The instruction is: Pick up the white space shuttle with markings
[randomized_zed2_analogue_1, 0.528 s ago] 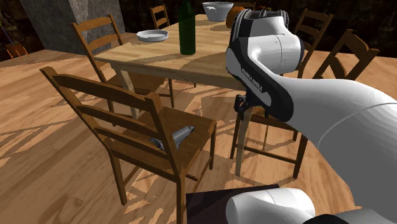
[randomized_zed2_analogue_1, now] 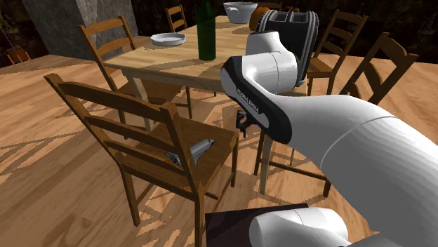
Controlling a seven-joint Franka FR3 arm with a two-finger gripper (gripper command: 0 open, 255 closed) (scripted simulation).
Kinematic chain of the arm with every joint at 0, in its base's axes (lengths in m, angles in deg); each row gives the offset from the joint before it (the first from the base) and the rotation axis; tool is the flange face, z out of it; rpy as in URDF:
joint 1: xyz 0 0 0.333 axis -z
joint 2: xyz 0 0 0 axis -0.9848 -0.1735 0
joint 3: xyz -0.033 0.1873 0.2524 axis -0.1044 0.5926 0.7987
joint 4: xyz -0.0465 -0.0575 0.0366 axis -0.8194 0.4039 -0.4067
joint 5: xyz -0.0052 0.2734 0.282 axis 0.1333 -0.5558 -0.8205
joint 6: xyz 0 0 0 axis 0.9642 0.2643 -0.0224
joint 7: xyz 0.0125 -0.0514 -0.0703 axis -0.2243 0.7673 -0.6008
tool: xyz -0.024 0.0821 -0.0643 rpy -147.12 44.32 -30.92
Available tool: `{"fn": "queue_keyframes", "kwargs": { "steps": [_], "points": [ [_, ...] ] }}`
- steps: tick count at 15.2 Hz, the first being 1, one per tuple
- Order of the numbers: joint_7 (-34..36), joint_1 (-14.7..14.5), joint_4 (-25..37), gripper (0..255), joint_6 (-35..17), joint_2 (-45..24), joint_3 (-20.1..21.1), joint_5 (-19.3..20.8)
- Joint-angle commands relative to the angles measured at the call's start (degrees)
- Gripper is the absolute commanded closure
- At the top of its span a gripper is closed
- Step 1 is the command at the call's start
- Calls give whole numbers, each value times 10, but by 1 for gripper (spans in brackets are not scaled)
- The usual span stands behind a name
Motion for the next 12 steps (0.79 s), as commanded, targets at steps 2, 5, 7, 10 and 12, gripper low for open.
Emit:
{"fn": "queue_keyframes", "kwargs": {
  "steps": [2, 5, 7, 10, 12],
  "points": [
    [85, 6, -9, 0, -27, -15, 48, -32],
    [168, 14, -6, 0, -57, -44, 97, -60],
    [223, 21, 2, 0, -78, -69, 130, -74],
    [306, 36, 20, 0, -110, -115, 180, -89],
    [362, 49, 38, 0, -131, -150, 213, -92]
  ]
}}
